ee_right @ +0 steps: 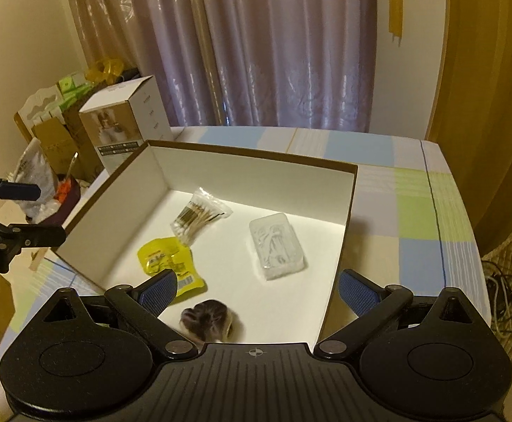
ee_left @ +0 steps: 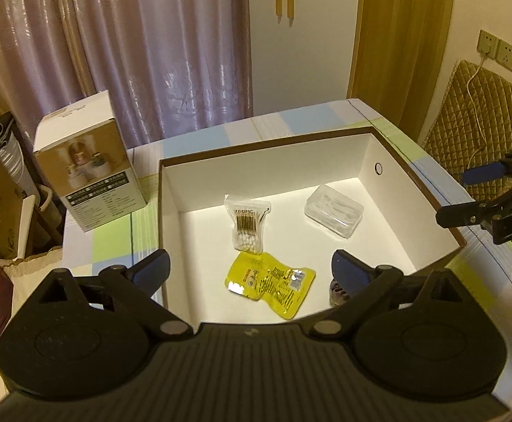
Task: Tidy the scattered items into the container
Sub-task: 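Move both tools toward the remaining items beside the box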
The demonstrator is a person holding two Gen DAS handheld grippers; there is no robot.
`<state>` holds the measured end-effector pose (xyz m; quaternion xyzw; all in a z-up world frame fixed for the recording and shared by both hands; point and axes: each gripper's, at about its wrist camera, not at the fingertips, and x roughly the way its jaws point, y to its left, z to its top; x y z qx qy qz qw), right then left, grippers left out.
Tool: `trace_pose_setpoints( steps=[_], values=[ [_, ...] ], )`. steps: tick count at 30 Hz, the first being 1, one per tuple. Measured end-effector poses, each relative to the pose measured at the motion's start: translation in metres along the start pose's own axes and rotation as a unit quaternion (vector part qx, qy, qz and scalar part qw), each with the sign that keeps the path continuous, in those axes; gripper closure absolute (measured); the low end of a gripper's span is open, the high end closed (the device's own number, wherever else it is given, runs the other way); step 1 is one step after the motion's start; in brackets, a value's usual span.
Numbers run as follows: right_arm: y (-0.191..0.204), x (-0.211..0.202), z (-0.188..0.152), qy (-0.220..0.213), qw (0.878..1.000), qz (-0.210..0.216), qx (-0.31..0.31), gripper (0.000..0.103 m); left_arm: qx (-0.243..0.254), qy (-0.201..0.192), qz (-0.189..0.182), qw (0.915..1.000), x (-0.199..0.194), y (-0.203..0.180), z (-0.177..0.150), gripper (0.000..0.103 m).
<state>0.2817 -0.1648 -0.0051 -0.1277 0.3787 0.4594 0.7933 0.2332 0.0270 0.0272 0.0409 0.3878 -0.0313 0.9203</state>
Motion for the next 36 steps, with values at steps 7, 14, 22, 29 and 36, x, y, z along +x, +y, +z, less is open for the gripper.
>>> trace_pose_setpoints(
  steps=[7,14,22,29,36],
  values=[
    [0.009,-0.019,-0.012,-0.014,1.000,0.018,0.007,0.000,0.020,-0.022,-0.013,0.9995,-0.027,-0.001,-0.021,0.005],
    [0.010,-0.025,-0.035,-0.007,0.999,0.025,0.019,0.000,0.036,-0.009,-0.037,0.9986,-0.033,0.001,-0.061,0.006],
    [0.011,-0.024,-0.078,0.016,0.999,0.018,0.029,0.000,0.036,0.022,-0.087,0.9953,-0.030,-0.009,-0.113,0.008],
    [0.008,-0.017,-0.124,0.070,0.997,0.000,0.045,0.000,0.083,0.076,-0.143,0.9834,-0.015,-0.035,-0.158,0.013],
    [0.004,-0.010,-0.161,0.127,0.990,-0.016,0.053,0.000,0.144,0.094,-0.162,0.9717,0.004,-0.053,-0.175,0.018]
  ],
)
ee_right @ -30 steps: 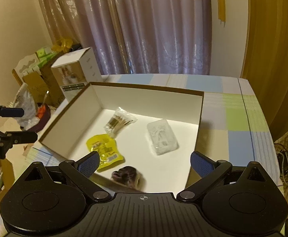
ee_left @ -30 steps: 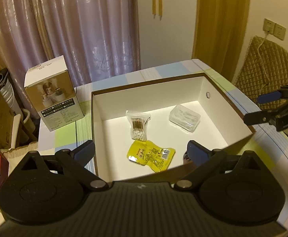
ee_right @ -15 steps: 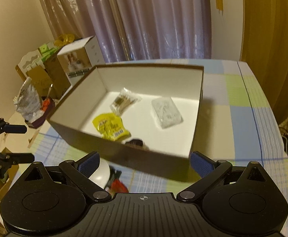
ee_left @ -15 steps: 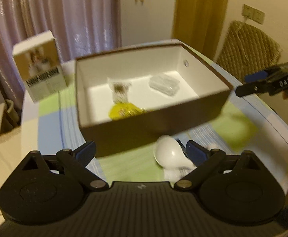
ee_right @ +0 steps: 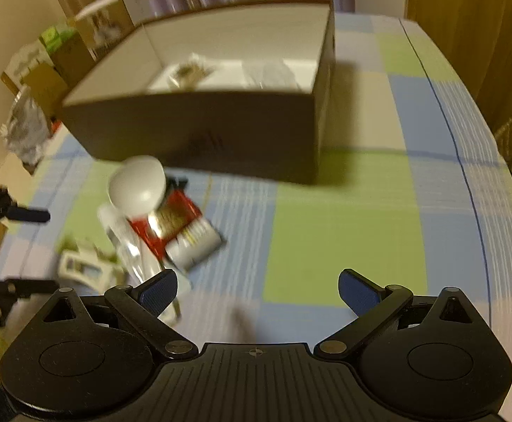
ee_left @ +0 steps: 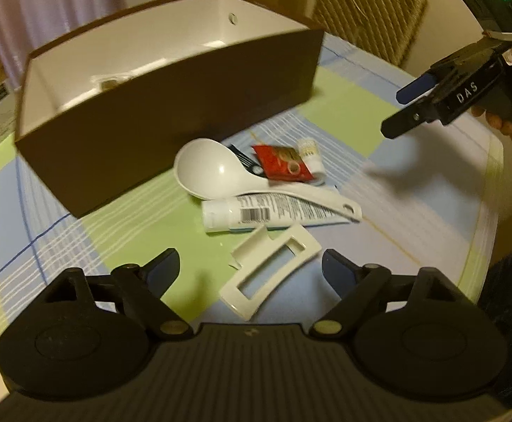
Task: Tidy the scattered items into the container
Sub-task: 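Move both tools toward the remaining items beside the box, then grasp the white plastic clip with the left tool while the right tool grasps the pill bottle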
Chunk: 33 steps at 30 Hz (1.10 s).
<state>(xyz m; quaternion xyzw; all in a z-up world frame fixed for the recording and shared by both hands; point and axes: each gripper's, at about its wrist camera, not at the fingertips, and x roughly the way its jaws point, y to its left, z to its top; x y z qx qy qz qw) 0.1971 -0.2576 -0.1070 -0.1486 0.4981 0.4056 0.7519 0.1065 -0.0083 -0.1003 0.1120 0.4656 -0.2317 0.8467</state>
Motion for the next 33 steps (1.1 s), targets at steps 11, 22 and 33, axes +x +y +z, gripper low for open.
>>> trace_pose_setpoints(
  steps=[11,22,33],
  values=[
    [-0.011,0.004,-0.029,0.036,0.999,-0.021,0.003,0.000,0.056,0.014,-0.041,0.9975,0.029,-0.005,0.010,0.023],
    [-0.003,0.010,-0.027,0.043,0.999,-0.006,-0.021,0.000,0.069,0.031,-0.043,0.9963,0.044,-0.009,0.002,0.054],
    [0.024,0.027,-0.011,-0.002,0.990,0.027,-0.135,0.000,-0.006,0.022,-0.002,0.9997,0.024,0.007,-0.024,0.054]
  ],
)
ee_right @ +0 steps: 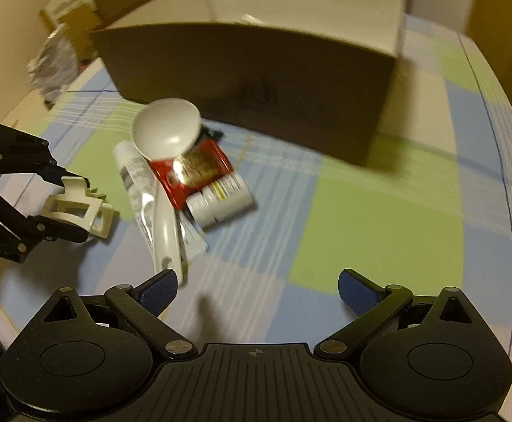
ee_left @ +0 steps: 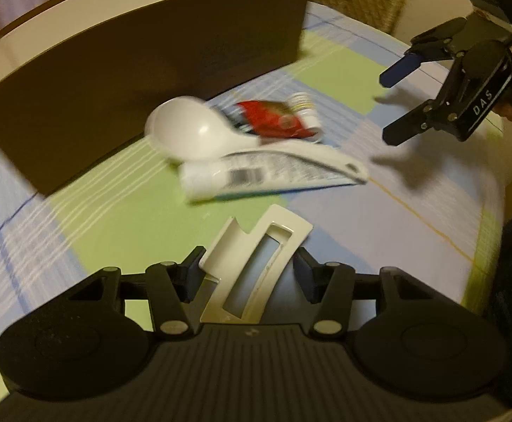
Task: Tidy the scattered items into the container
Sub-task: 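Grasp the white plastic clip with the left tool while the right tool grasps the pill bottle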
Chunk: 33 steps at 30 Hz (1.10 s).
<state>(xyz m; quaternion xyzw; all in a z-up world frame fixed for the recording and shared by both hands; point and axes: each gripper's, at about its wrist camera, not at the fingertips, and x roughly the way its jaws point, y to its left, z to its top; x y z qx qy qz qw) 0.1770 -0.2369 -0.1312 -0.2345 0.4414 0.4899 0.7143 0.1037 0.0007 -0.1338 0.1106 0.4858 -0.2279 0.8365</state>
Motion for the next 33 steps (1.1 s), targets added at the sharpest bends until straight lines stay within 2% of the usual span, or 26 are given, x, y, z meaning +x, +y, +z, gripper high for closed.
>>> trace_pose_setpoints(
  steps=[6,7,8,9,12,20,21,22,24,28,33],
  values=[
    [0.004,0.011,0.015,-0.039,0.995,0.031,-0.088,0.001,-0.093,0.004,0.048,0.9945,-0.013,0.033,-0.015,0.054],
    [0.005,0.013,0.015,-0.040,0.993,0.037,-0.102,0.005,-0.101,0.005,0.054,0.9934,-0.014,0.036,-0.017,0.054],
    [0.005,0.016,0.017,-0.037,0.991,0.046,-0.117,0.013,-0.105,0.005,0.059,0.9927,-0.015,0.038,-0.018,0.054],
    [0.006,0.020,0.019,-0.029,0.990,0.053,-0.129,0.030,-0.109,0.005,0.063,0.9921,-0.016,0.039,-0.020,0.054],
    [0.006,0.031,0.021,-0.020,0.986,0.050,-0.155,0.033,-0.119,0.002,0.070,0.9905,-0.016,0.040,-0.021,0.054],
    [0.007,0.044,0.026,-0.024,0.982,0.073,-0.175,0.034,-0.140,0.005,0.075,0.9872,-0.010,0.039,-0.020,0.057],
    [0.006,0.046,0.027,-0.024,0.982,0.078,-0.173,0.045,-0.141,0.005,0.076,0.9870,-0.010,0.039,-0.020,0.058],
    [0.006,0.048,0.028,-0.019,0.982,0.082,-0.171,0.051,-0.142,0.005,0.076,0.9870,-0.010,0.038,-0.020,0.058],
    [0.005,0.048,0.027,-0.017,0.982,0.083,-0.170,0.051,-0.141,0.005,0.075,0.9872,-0.009,0.037,-0.019,0.058],
    [0.005,0.044,0.024,-0.014,0.983,0.076,-0.167,0.054,-0.140,0.004,0.073,0.9874,-0.008,0.037,-0.018,0.058],
    [-0.004,0.032,0.020,0.001,0.987,0.045,-0.154,0.054,-0.133,0.000,0.075,0.9883,-0.004,0.036,-0.015,0.058]
  ],
)
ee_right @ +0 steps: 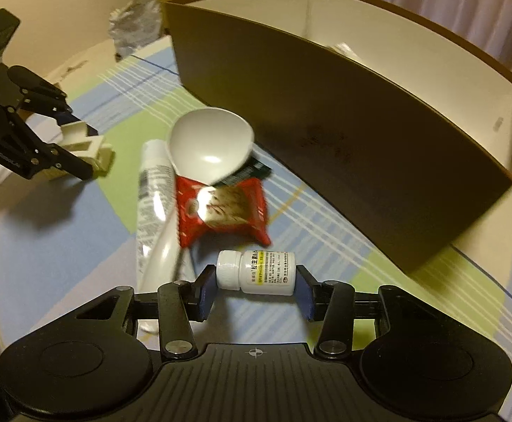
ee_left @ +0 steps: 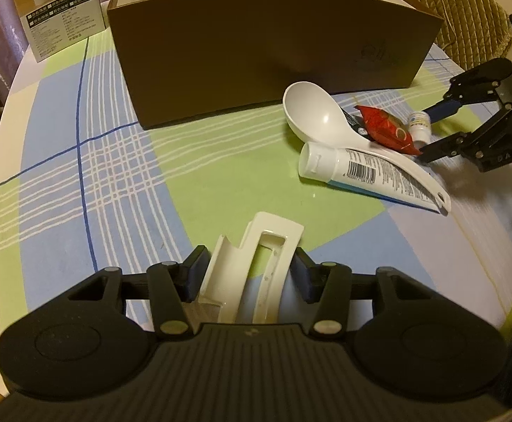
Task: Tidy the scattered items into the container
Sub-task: 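Grasp the white plastic clip with the left tool while the right tool grasps the pill bottle, then carry the white clip and pill bottle over the box with both tools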
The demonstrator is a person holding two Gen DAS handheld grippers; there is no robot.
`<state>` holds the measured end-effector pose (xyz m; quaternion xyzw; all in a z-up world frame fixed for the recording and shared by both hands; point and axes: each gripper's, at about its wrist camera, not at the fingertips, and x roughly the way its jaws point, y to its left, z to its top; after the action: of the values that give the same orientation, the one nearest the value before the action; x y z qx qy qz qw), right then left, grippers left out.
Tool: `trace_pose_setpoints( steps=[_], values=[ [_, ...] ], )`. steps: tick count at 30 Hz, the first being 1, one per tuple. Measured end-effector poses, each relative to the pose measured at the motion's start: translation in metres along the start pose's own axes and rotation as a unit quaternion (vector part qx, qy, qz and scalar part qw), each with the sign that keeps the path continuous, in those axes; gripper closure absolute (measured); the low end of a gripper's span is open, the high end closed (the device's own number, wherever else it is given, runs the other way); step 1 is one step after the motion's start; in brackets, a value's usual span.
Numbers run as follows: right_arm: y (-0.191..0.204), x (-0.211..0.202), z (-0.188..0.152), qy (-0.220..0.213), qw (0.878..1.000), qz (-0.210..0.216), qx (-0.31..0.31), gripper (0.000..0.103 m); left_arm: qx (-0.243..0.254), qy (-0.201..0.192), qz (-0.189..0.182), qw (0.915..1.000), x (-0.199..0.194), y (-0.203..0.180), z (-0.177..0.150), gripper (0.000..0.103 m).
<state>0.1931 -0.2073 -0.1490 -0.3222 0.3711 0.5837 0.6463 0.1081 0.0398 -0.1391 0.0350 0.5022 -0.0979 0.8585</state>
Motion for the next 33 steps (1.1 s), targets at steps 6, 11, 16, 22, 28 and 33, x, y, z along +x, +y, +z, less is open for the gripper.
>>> trace_pose_setpoints(
  steps=[6,11,16,22,28,33],
  values=[
    [-0.012,-0.014,-0.010,0.023,0.999,-0.011,0.038,0.053,0.004,-0.001,-0.001,1.0000,0.002,-0.002,0.002,0.058],
    [-0.008,-0.018,-0.011,-0.012,0.999,-0.024,0.041,0.015,-0.002,-0.001,0.001,1.0000,0.000,0.000,0.000,0.058],
    [-0.006,-0.009,-0.005,-0.006,0.999,-0.028,0.043,0.042,-0.004,0.004,0.007,1.0000,-0.001,0.001,-0.001,0.058],
    [-0.011,-0.007,-0.007,0.020,0.998,-0.029,0.060,0.053,0.005,0.008,0.011,0.9999,-0.002,-0.001,-0.001,0.060],
    [-0.014,-0.016,-0.012,0.024,0.996,-0.024,0.087,0.053,-0.001,0.004,0.006,1.0000,-0.010,-0.005,0.000,0.060],
    [-0.017,-0.026,-0.013,0.027,0.992,-0.009,0.124,0.053,0.002,-0.002,0.013,0.9999,-0.020,-0.009,0.009,0.060]
  ],
)
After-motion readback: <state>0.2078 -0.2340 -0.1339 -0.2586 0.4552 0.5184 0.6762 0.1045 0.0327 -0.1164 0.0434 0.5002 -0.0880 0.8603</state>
